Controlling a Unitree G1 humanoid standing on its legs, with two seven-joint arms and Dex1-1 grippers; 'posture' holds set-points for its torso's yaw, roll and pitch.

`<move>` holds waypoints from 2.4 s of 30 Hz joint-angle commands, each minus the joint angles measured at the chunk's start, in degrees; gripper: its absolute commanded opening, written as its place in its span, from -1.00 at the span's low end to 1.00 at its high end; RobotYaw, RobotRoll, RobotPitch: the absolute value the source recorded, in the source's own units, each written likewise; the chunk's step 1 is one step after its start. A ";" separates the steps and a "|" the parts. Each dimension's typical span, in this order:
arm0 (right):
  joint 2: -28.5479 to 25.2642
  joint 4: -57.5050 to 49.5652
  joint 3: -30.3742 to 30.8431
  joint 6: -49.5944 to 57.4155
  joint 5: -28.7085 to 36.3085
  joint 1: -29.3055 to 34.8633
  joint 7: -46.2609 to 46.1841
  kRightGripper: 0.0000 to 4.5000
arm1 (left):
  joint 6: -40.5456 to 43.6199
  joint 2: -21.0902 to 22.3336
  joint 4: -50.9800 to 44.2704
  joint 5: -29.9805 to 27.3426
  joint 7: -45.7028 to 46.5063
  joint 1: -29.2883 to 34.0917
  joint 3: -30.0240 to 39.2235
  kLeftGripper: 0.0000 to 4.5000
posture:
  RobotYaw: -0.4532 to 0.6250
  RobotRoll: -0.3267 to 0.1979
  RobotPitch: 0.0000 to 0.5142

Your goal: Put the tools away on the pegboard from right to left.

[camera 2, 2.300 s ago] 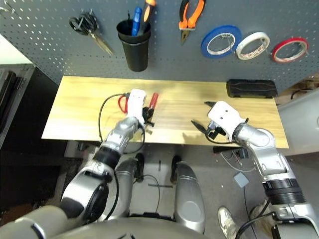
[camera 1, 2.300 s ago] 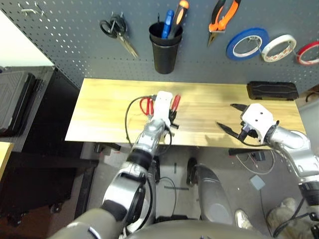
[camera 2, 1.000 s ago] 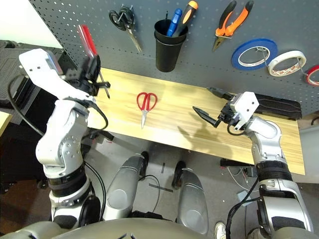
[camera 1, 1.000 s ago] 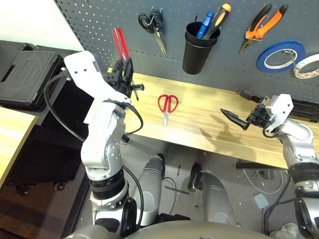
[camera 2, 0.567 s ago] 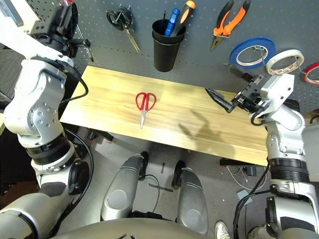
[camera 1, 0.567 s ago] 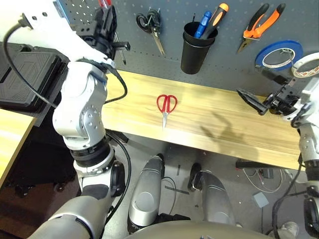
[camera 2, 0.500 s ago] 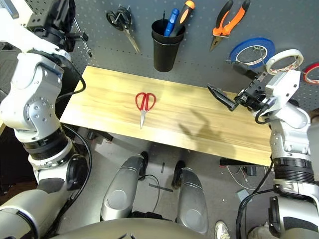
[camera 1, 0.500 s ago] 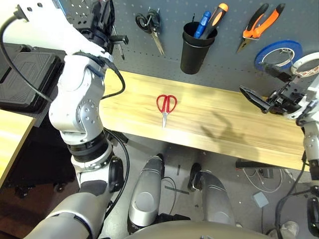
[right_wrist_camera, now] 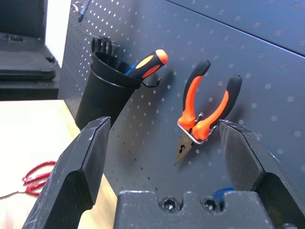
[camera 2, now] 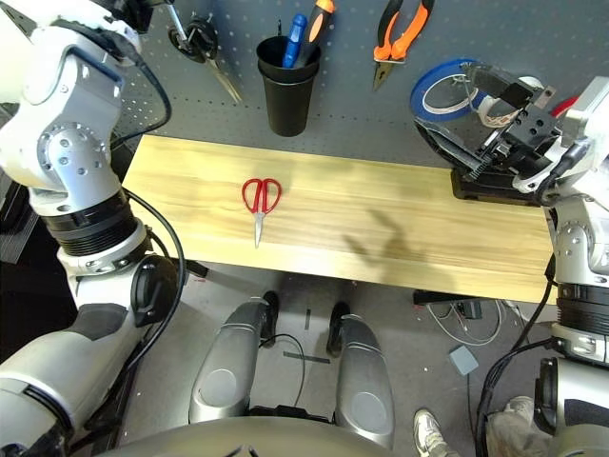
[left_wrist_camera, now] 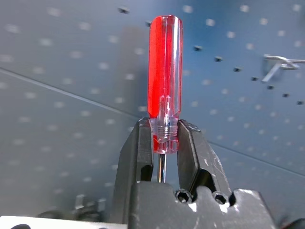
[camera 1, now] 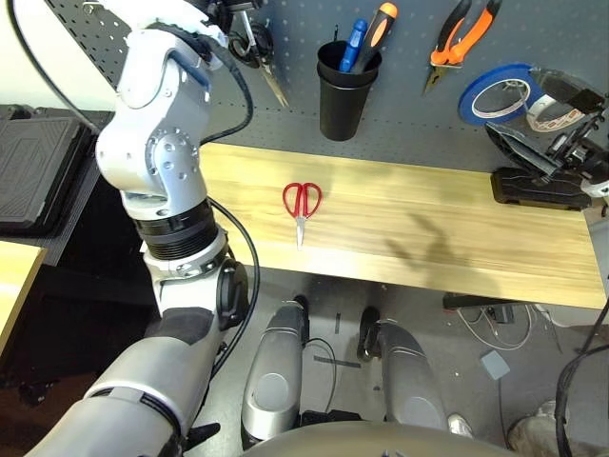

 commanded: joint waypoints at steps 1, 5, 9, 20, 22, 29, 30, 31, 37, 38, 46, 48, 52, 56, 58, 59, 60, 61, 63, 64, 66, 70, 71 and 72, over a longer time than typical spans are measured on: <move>1.28 -1.68 1.75 0.53 -1.39 -0.88 -1.15 1.00 | -3.51 -1.21 2.84 -0.88 0.72 -2.93 -0.39 -0.68 | 0.05 0.25 0.03; 2.64 -2.40 2.35 1.20 -1.76 -1.49 -2.75 1.00 | -6.08 -2.40 5.80 -0.53 0.96 -4.44 -1.05 -0.68 | 0.05 0.25 0.03; 3.58 -4.40 2.69 2.18 -2.05 -0.34 -4.04 1.00 | -8.93 -3.90 9.09 -0.29 1.11 -4.82 -1.85 -0.68 | 0.05 0.25 0.03; 5.15 -5.56 3.75 3.03 -2.98 -0.04 -5.53 1.00 | -16.47 -5.70 16.52 2.65 -0.17 -3.15 -6.52 -0.68 | 0.04 0.25 0.02; 5.29 -5.52 3.81 2.87 -3.11 0.34 -5.52 1.00 | -17.41 -5.71 17.43 3.35 -0.68 -2.55 -7.53 -0.68 | 0.04 0.25 0.01; 6.38 -4.80 4.19 2.20 -3.90 0.08 -5.94 1.00 | -20.86 -6.12 20.68 6.10 -1.77 1.09 -10.43 -0.68 | 0.02 0.25 -0.01; 6.54 -4.70 4.17 2.11 -4.04 0.06 -5.90 1.00 | -20.95 -6.37 20.63 6.14 -1.77 1.46 -10.63 -0.68 | 0.02 0.25 -0.01; 6.67 -4.61 4.11 2.06 -4.14 0.05 -5.85 1.00 | -21.04 -6.57 20.56 6.19 -1.77 1.72 -10.81 -0.68 | 0.02 0.25 -0.01; 7.33 -3.78 4.14 1.38 -4.65 -0.10 -5.61 1.00 | -20.25 -6.48 19.52 7.18 -2.05 3.34 -12.48 -0.36 | 0.03 0.25 -0.01; 7.44 -3.67 4.22 1.26 -4.74 -0.14 -5.58 1.00 | -20.05 -6.38 19.18 7.14 -2.15 3.38 -12.51 -0.23 | 0.03 0.25 -0.01; 8.45 -2.96 5.12 0.29 -4.94 0.22 -4.65 1.00 | -17.35 -4.89 11.75 6.49 -1.85 2.40 -11.78 0.98 | 0.06 0.25 0.01; 8.64 -2.94 5.35 0.19 -4.89 0.35 -4.39 1.00 | -15.99 -4.30 9.31 6.46 -1.53 2.43 -11.65 0.98 | 0.07 0.25 0.02; 8.83 -3.70 6.48 1.11 -4.84 1.76 -3.85 1.00 | -11.27 -2.22 2.77 5.77 -1.58 4.22 -10.99 0.98 | 0.10 0.25 0.05; 8.40 -4.67 8.17 2.54 -5.88 4.38 -3.33 1.00 | -3.97 1.33 -6.23 4.79 -2.96 10.18 -10.92 0.98 | 0.12 0.25 0.06; 8.10 -4.92 8.77 2.98 -6.17 5.38 -2.86 1.00 | -0.21 2.96 -9.99 4.71 -3.05 13.60 -11.15 0.98 | 0.14 0.25 0.09; 8.00 -5.04 8.94 3.19 -6.24 5.75 -2.75 1.00 | 1.16 3.61 -11.37 4.85 -3.00 14.88 -11.38 0.98 | 0.15 0.25 0.10; 7.84 -5.40 9.65 3.54 -6.52 6.82 -2.14 1.00 | 3.71 4.83 -14.07 5.02 -3.04 18.34 -11.66 0.98 | 0.17 0.25 0.12; 7.69 -5.77 10.23 4.08 -6.75 7.79 -1.77 1.00 | 5.90 5.65 -16.34 5.17 -2.94 21.34 -11.86 0.98 | 0.18 0.25 0.14; 7.44 -6.37 11.04 4.93 -6.98 9.14 -1.46 1.00 | 8.72 6.55 -19.52 5.34 -2.55 25.48 -12.07 0.98 | 0.20 0.25 0.15; 7.47 -6.55 11.31 4.86 -7.07 9.68 -1.31 1.00 | 9.34 6.83 -20.64 5.69 -2.33 27.35 -12.24 0.98 | 0.21 0.25 0.16; 7.63 -6.73 11.95 4.48 -7.52 10.76 -0.97 1.00 | 10.15 7.13 -22.61 6.09 -2.11 31.16 -12.43 0.98 | 0.21 0.25 0.17; 7.60 -6.48 13.18 3.94 -8.98 12.22 -0.51 1.00 | 10.42 7.48 -23.94 6.91 -2.00 37.47 -13.06 0.98 | 0.24 0.25 0.19; 7.59 -6.31 13.62 3.76 -9.46 12.57 -0.30 1.00 | 10.24 7.56 -23.52 7.25 -2.11 39.11 -13.44 0.98 | 0.24 0.25 0.19; 7.57 -6.10 13.99 3.85 -10.01 12.71 -0.32 1.00 | 9.78 7.61 -22.74 7.60 -2.26 40.23 -13.81 0.98 | 0.24 0.25 0.19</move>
